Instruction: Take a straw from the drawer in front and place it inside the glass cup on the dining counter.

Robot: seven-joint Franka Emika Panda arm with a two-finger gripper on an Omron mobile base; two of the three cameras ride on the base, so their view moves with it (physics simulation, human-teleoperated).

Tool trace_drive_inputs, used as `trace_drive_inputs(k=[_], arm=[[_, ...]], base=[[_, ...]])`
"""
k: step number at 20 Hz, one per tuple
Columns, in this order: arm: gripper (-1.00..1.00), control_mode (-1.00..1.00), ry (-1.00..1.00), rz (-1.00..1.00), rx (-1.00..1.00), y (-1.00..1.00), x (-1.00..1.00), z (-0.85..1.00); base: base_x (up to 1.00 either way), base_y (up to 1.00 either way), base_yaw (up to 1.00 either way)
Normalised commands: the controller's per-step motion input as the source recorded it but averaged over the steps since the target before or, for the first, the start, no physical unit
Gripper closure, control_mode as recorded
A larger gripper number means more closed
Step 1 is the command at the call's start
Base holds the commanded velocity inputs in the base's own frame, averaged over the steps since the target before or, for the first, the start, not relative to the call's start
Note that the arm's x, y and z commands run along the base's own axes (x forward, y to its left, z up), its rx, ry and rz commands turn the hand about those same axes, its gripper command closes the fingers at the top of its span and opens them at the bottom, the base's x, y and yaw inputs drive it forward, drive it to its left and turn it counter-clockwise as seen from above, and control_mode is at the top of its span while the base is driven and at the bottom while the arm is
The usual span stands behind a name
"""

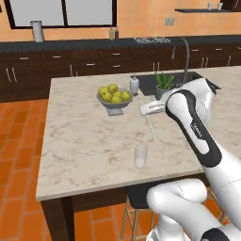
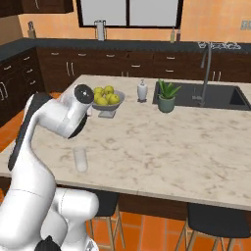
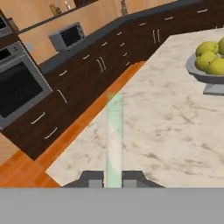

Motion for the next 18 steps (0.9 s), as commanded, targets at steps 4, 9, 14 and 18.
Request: trace_drive_inputs(k=[4,9,14,18], arm=[[1.00,-1.00,-0.12,0.49,0.08,0.00,0.51,-0.05],[1.00,-1.00,-0.05,0.40,0.14,0.00,0.26,-0.29],[1.00,-1.00,-0.10,0.30,0.29,0.00,-0.03,-0.33],[1.00,-1.00,-0.20,0.26,0.24,0.00,-0.04,-0.21]], base=[[0.00,0.00,0.00],[0.00,0.00,0.00],[0.00,0.00,0.00],[0.00,0.00,0.00]])
